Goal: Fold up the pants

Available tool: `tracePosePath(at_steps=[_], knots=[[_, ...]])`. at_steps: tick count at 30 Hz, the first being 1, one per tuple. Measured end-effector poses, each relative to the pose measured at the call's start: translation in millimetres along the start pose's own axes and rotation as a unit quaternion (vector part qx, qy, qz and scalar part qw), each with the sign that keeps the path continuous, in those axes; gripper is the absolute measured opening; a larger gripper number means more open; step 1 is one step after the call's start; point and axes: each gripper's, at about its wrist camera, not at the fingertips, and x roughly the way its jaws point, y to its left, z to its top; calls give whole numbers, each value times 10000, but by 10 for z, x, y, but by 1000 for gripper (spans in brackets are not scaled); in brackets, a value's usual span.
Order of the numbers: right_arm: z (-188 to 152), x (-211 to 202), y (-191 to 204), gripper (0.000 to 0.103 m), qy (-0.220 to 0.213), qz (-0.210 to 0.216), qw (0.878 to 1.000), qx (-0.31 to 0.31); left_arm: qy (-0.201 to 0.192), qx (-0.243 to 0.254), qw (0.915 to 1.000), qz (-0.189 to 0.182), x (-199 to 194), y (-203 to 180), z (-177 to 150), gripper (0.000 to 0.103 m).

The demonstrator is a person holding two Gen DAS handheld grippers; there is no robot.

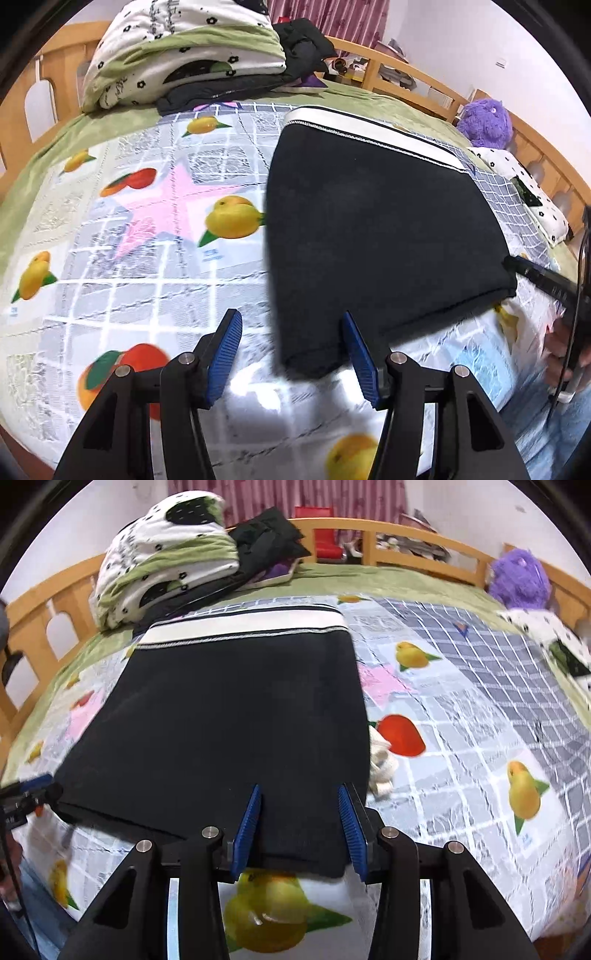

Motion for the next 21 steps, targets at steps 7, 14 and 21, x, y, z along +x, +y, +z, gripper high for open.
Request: tracePosePath(at_steps=[7,14,21], knots=[[47,-57,-175,44,26,193,9988,444,211,548,9982,69,-15,-17,-227,51],[92,29,-199,44,150,383,9971,633,303,774,9965,132,57,-82,-310,47],[72,11,-118,44,130,352,9982,477,194,1189,9913,535,91,-195,-349,47]])
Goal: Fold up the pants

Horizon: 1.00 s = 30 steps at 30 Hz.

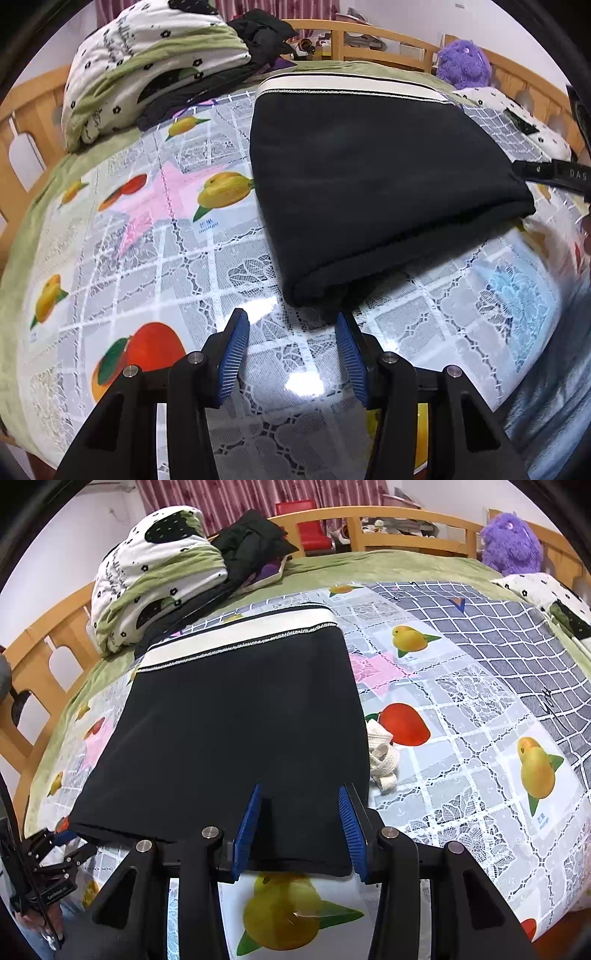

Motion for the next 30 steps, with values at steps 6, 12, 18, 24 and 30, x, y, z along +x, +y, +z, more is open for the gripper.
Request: tracePosePath(at_steps=[6,12,18,24,30], knots=[[-26,0,2,44,7,-55,10000,-46,-216,165,9996,49,-8,-105,53,31],[-29,12,8,44,29,-86,9999,-81,-480,-174,9987,-47,-19,-108,192,16],[-33,13,22,44,41,-170,9997,-184,-249,-269,9992,-143,-4,-46,164,21],[-35,-4,-15,44,49,-153,9998,-123,-185,-58,9998,-93,-116,-7,2,41],[-39,4,-4,44,80,-111,9999,-90,-158,2,9998,124,-116,11,-63,41]])
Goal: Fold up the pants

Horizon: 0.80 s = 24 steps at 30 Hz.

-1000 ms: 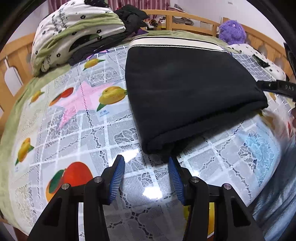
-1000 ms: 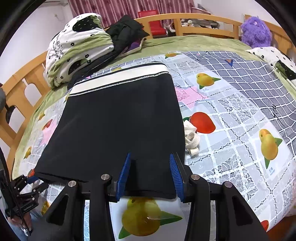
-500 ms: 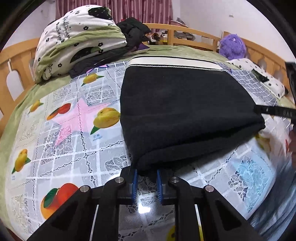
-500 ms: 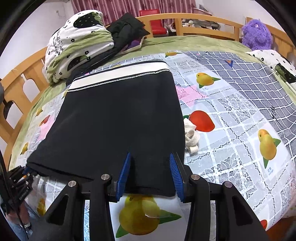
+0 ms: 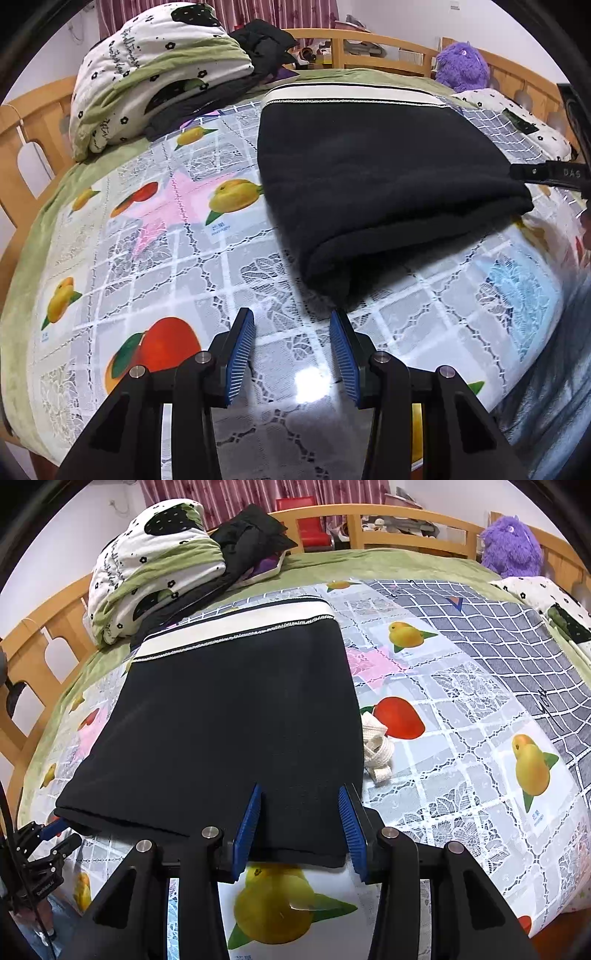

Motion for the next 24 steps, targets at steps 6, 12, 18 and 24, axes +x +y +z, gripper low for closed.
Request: tracePosePath(at_steps=[6,12,18,24], knots=[[-7,0,54,44,-5,-22,10000,-95,-7,-96,9999,-28,25,12,45,41],[-16,1,31,44,7,-40,10000,-66,-64,-6,9999,-117,24,-45,71,41],[-15,14,9,44,32,-51,10000,-55,-57,-255,9989,-393,52,-7,122,40],[-20,17,25,45,32,-81,9999,-121,-33,-704,9948,-733,140,33,200,39]])
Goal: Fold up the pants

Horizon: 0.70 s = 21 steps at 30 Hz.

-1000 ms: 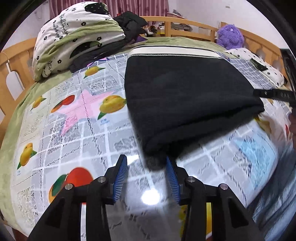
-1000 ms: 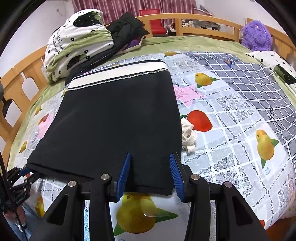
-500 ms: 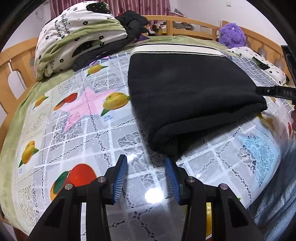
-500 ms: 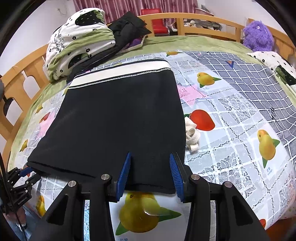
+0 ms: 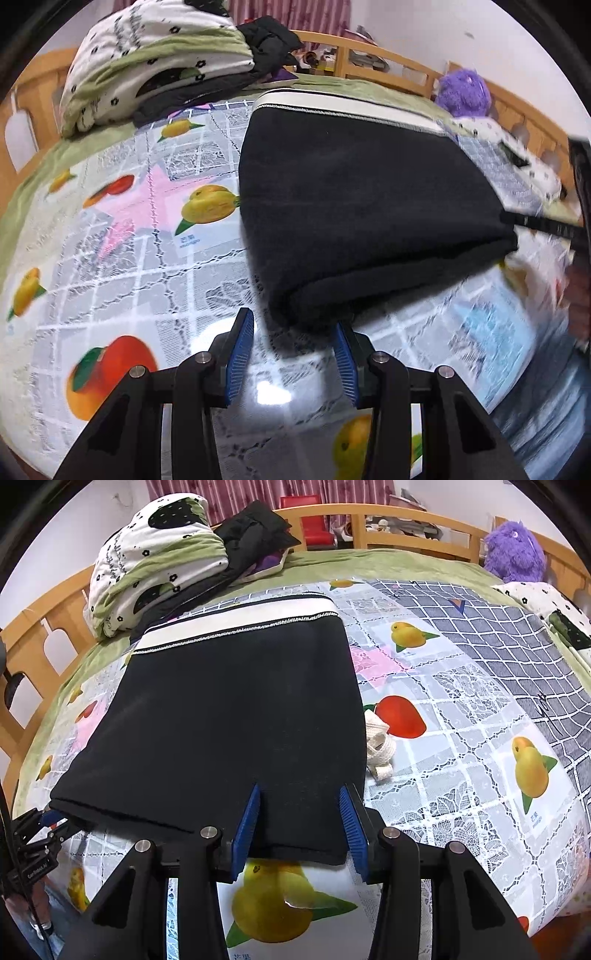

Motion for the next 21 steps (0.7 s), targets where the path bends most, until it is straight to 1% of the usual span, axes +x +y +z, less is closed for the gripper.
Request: tracePosePath(at_steps=[2,4,6,9,11,12,13,16,18,21], knots=[[-2,5,3,45,3,-14,10000,-20,-47,-305,9993,-214,25,46,37,35],[-7,9,7,45,8,-29,10000,-38,-49,-510,9980,-380,57,77,59,26],[-7,17,13,46,16,-48,10000,-62,-88,-635,9972,-386,76,88,64,18],[-11,31,29,46,33,-87,9999,-107,-90,-661,9977,-73,82,101,57,16],[-20,45,41,47,64,-147,9997,-157,-28,-802,9968,10,70,160,32,16],[-23,51,43,49,78,-163,9997,-172,120,-839,9964,34,109,184,7,17],[-30,60,43,49,97,-177,9996,-188,138,-838,9964,42,121,193,-10,17],[-60,104,48,51,173,-286,9991,-274,95,-650,9977,146,78,136,-24,19],[-58,100,42,51,167,-282,9991,-279,135,-572,9982,109,35,96,-47,19],[-50,95,22,51,180,-240,9993,-210,65,-376,9990,251,-4,33,-51,19]])
